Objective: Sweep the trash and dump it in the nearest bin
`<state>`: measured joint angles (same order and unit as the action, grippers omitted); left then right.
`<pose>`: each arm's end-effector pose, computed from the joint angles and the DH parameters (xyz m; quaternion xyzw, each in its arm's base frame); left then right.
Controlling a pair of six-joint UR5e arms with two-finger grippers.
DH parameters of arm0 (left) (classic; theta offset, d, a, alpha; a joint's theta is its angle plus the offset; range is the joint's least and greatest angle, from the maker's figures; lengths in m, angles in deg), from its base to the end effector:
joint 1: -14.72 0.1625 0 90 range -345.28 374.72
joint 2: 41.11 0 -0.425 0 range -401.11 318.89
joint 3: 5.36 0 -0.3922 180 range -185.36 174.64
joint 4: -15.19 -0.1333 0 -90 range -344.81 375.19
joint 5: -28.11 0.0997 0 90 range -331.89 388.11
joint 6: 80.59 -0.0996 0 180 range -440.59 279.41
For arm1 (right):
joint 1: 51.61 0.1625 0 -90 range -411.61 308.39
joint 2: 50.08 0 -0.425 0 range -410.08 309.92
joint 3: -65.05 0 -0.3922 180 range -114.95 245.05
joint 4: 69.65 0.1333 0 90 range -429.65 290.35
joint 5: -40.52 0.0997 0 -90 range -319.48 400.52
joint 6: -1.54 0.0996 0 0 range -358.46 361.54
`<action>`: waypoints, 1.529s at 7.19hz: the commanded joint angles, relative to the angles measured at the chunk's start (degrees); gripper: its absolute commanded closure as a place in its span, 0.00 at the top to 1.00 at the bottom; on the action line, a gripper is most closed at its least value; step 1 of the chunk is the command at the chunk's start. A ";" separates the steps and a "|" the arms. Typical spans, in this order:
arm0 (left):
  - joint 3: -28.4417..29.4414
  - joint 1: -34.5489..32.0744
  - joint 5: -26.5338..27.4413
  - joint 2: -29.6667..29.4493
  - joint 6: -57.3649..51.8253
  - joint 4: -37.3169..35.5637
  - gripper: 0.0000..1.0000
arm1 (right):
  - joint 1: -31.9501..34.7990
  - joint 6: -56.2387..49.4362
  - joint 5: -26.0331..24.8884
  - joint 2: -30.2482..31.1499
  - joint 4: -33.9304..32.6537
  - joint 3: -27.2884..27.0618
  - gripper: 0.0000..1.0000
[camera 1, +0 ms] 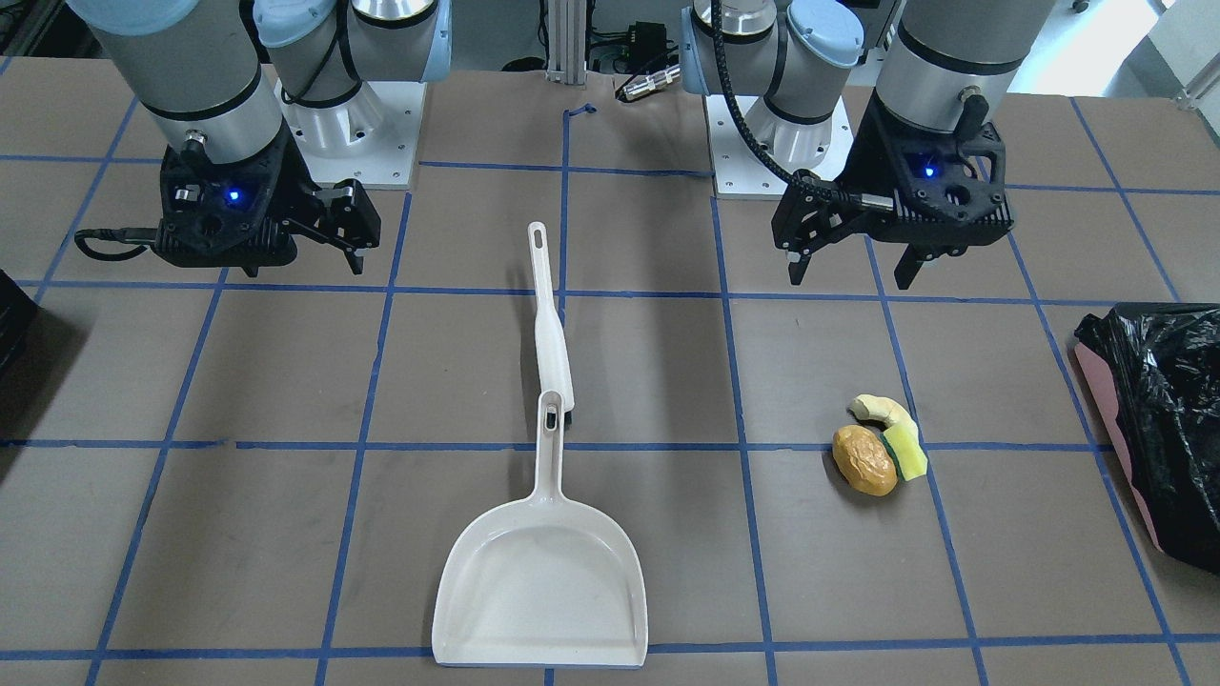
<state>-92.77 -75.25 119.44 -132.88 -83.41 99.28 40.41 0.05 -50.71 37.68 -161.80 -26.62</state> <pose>-0.1307 -0.5160 0.5057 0.0236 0.9979 -0.0584 0.0130 0.1489 -0.4996 0.4578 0.0308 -0.9994 -0.0153 0.0108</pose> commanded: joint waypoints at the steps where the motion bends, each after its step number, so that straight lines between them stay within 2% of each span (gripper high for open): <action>1: 1.17 0.23 -0.09 -1.73 1.14 -0.59 1.00 | 0.09 0.26 -0.09 -0.31 0.47 -0.09 1.00; 2: 1.36 0.14 -0.35 -3.83 2.54 -2.34 1.00 | 0.26 1.04 0.61 0.12 0.74 -1.57 1.00; 4: 1.27 -0.99 -2.29 -7.88 5.52 -7.78 1.00 | 0.44 0.96 0.71 7.12 0.83 -5.44 1.00; 5: 1.36 -2.31 -3.16 -9.81 10.59 -9.46 1.00 | 0.87 0.96 0.96 10.12 1.18 -6.84 1.00; 6: 1.36 -5.10 -2.82 -12.01 10.82 -12.52 1.00 | 1.57 2.18 1.14 12.50 4.14 -9.29 1.00; 8: 1.36 -10.56 -3.08 -15.97 12.65 -18.24 1.00 | 5.77 7.20 2.36 16.64 2.78 -15.62 1.00; 9: 1.36 -12.41 -3.17 -17.81 13.71 -20.79 1.00 | 9.11 8.25 3.33 15.87 0.33 -17.47 1.00; 11: 1.36 -16.36 -3.34 -20.98 13.89 -21.43 1.00 | 17.97 17.35 2.20 9.66 -7.65 -18.81 1.00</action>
<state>-91.41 -89.18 116.25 -151.90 -69.77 78.52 52.88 11.96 -48.27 51.04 -164.51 -44.51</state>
